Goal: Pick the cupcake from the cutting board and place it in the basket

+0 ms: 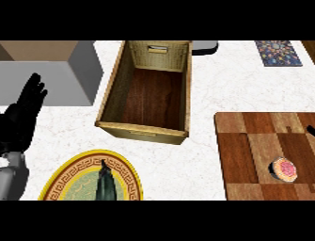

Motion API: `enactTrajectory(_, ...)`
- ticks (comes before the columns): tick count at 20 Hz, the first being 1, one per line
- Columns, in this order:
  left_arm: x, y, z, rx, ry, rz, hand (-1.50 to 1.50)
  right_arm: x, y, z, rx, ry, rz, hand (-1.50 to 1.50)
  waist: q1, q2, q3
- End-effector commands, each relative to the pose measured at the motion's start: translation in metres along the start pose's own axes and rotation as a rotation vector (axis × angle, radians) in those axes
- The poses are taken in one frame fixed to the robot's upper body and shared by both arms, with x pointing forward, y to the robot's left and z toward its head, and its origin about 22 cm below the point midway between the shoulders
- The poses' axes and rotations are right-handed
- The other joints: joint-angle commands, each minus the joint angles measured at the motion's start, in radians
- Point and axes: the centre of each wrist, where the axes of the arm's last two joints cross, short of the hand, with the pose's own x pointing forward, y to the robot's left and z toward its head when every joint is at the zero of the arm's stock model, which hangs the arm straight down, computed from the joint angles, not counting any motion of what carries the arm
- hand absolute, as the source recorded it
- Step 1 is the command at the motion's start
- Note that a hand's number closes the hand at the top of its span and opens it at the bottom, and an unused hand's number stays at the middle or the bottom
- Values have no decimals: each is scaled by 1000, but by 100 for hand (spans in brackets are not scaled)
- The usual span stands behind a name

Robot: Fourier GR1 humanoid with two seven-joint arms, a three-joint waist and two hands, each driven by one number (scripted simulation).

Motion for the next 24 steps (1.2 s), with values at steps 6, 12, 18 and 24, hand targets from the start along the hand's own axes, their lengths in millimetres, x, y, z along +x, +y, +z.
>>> enactTrajectory(6,-9,-10,6,-6,7,14,0,-9,27,-12,-2,42,68,-150,1,0,0)
enactTrajectory(12,-11,-22,3,0,10,-2,0,-26,5,-20,22,54,79,-150,0,1,0)
enactTrajectory(18,-11,1,1,4,7,1,0,-38,41,-28,24,54,69,-150,2,1,0)
enactTrajectory(24,20,8,4,-22,9,21,0,-9,46,-41,66,67,96,-150,3,0,0)
